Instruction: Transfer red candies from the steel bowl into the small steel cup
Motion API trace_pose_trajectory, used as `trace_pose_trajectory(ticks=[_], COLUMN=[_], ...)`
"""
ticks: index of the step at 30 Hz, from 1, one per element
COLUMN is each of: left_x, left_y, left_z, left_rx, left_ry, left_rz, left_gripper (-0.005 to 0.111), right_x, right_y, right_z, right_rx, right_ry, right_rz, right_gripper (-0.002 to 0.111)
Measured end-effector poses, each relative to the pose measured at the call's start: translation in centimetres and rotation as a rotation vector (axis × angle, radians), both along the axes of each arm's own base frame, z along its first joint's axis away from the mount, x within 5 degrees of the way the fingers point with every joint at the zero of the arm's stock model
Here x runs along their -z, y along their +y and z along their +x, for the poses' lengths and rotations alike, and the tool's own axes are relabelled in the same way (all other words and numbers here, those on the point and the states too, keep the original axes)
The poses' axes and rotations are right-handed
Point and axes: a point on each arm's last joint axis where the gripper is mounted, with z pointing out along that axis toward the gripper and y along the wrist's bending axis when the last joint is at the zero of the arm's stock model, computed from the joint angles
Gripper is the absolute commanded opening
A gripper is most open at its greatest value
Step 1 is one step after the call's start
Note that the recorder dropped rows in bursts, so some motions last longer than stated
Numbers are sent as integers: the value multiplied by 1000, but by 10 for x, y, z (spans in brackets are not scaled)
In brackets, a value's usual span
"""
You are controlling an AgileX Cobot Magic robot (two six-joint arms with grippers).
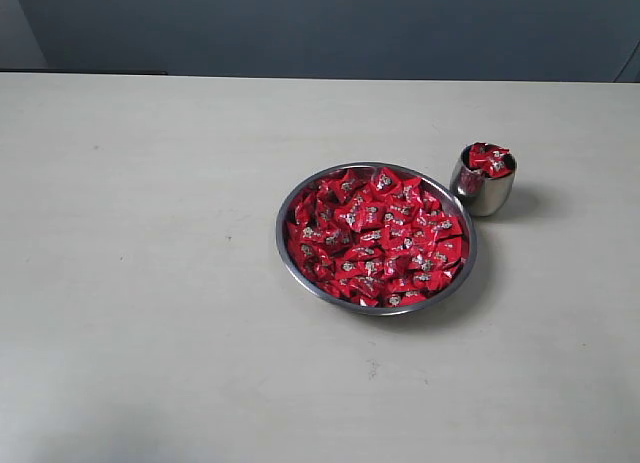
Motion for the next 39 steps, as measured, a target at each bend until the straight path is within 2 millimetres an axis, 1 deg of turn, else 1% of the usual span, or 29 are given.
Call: trace_pose_trajectory(ticks=[39], left_x=[0], left_y=[0], left_z=[0], left_rx=[0], left_ry=[0], left_rz=[0], left_gripper=[0], right_x=[1], right_y=[0], right_z=[0], right_rx=[-1], right_ry=[10], right_rz=[-2], right_gripper=[-1])
